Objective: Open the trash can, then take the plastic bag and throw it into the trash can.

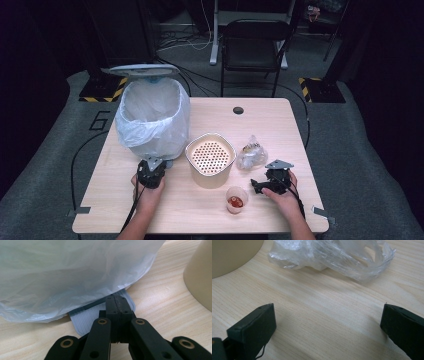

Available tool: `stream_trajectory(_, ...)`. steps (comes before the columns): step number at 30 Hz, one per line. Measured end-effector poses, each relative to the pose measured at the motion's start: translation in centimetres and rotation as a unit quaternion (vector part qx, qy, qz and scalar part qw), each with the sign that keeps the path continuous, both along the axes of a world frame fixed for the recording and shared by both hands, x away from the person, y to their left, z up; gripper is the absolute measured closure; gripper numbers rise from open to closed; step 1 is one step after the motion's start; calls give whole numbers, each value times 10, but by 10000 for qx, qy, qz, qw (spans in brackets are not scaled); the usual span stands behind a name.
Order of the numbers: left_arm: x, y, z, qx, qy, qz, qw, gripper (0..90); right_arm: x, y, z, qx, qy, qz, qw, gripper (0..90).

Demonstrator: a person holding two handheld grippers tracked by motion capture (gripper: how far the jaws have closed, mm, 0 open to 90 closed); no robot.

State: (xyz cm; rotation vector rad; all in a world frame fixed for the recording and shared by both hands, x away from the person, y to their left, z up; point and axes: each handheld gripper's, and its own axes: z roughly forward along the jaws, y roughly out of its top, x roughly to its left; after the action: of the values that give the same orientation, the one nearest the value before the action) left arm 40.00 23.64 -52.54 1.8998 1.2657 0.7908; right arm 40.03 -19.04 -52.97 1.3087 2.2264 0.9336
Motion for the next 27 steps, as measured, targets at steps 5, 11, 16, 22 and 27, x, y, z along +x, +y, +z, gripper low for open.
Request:
stream_trajectory(5,0,-1,0,38,6,-1,10000,899,0,0,1,-50,51,0,10000,18)
stream_trajectory(11,-1,-2,0,90,-8,3,10000,900,-3,1,9,-43,114,-121,9999,108)
stream_trajectory(16,-1,-3,-1,97,-30,6,9999,900,-6,-4,17,-34,65,-92,9999,156)
stream_trajectory(22,-1,-3,0,157,-59,17,9999,900,-8,-5,26,-4,-54,-262,9996,168)
stream_trajectory(27,-1,-4,0,160,-62,16,9999,900,-10,-11,34,113,-136,-237,9996,140)
